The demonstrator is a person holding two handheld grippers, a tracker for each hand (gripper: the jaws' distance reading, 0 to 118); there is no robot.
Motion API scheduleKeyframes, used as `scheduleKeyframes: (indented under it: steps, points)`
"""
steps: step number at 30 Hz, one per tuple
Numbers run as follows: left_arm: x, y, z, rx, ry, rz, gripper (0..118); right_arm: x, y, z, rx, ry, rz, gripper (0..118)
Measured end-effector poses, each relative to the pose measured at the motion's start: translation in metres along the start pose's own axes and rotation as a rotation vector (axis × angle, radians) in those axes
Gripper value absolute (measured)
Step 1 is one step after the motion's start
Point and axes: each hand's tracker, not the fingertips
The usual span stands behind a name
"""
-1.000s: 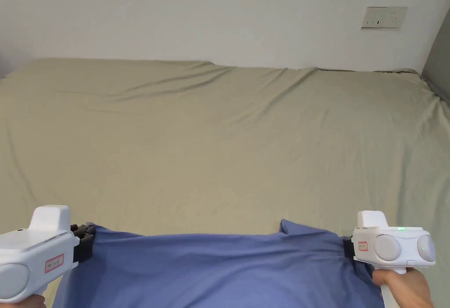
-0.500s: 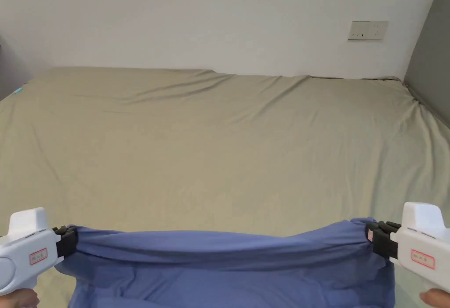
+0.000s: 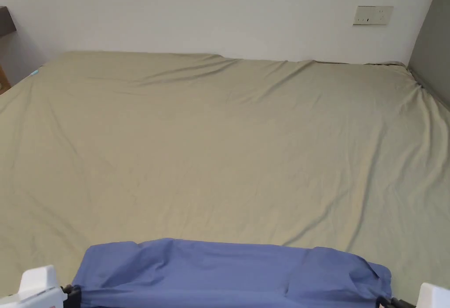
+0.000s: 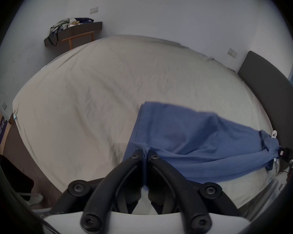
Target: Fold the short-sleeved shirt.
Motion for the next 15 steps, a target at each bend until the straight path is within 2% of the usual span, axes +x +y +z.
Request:
scheduleKeyframes:
  steps: [4,7,8,9,10,11,12,13,14,15]
  points:
    - [-0.002,-0.01,-0.016,-0.032,0.024,0.0,4,0.003,-0.015,-0.02,-0.039,-0.049,-0.015,4]
    - [0.0,-0.003,-0.015,-0.034,0.036,-0.005,4,-0.004,-0.017,-0.022,-0.037,-0.085,0.013,6]
    - [0.002,-0.002,-0.01,-0.037,0.037,-0.01,7,-0.008,-0.015,-0.017,-0.032,-0.094,0.024,7]
    - [0.003,0.001,-0.003,-0.026,0.032,-0.018,12,-0.013,-0.012,-0.01,-0.019,-0.107,0.03,18]
    - [0.005,0.004,0.003,0.002,0.024,-0.022,24,-0.016,-0.009,-0.006,0.006,-0.121,0.044,36]
    - [0.007,0.009,0.012,0.038,0.01,-0.027,57,-0.023,-0.001,0.005,0.044,-0.133,0.064,61]
    - [0.016,0.015,0.027,0.074,-0.009,-0.02,84,-0.03,0.008,0.015,0.094,-0.13,0.089,76]
    - [0.021,0.022,0.036,0.119,-0.033,-0.022,105,-0.038,0.017,0.024,0.141,-0.123,0.112,86]
    - [0.027,0.029,0.047,0.169,-0.054,-0.026,118,-0.044,0.023,0.033,0.183,-0.119,0.129,97]
    - [0.037,0.037,0.062,0.251,-0.073,-0.035,118,-0.055,0.035,0.044,0.241,-0.117,0.152,102]
